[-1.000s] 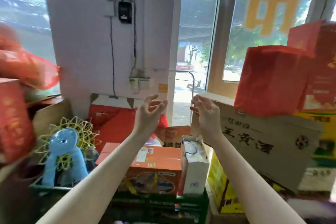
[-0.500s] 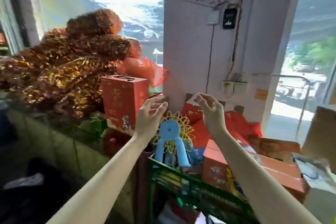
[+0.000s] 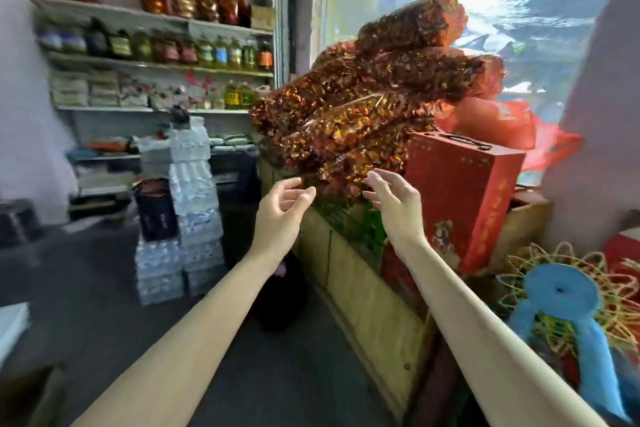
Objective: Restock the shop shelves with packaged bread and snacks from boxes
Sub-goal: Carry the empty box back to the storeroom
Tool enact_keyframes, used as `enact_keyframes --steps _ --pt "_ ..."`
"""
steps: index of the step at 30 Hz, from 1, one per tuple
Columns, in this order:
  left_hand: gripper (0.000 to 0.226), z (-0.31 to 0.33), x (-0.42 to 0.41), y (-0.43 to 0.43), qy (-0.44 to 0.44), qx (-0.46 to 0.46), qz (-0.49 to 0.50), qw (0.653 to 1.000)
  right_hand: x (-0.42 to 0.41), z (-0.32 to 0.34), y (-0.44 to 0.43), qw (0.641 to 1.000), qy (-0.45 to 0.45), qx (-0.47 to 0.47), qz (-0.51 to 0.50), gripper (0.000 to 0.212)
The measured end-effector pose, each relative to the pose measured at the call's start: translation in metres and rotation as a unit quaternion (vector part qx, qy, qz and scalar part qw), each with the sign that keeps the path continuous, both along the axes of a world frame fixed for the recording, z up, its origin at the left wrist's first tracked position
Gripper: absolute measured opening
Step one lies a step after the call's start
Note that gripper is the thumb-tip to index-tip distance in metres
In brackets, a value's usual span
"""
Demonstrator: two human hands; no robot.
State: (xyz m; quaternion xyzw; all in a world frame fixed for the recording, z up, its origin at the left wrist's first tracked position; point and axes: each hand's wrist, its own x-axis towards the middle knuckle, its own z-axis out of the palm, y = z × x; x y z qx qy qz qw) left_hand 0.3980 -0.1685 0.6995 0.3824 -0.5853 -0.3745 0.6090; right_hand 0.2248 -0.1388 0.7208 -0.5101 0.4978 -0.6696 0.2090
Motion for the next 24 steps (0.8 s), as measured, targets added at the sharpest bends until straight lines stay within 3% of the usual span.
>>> enact_keyframes --steps 24 --pt "0.027 -0.012 0.227 -0.276 -0.019 0.049 0.262 0.964 0.232 -0.021 -0.385 0.966 0.022 0.048 0.255 0.037"
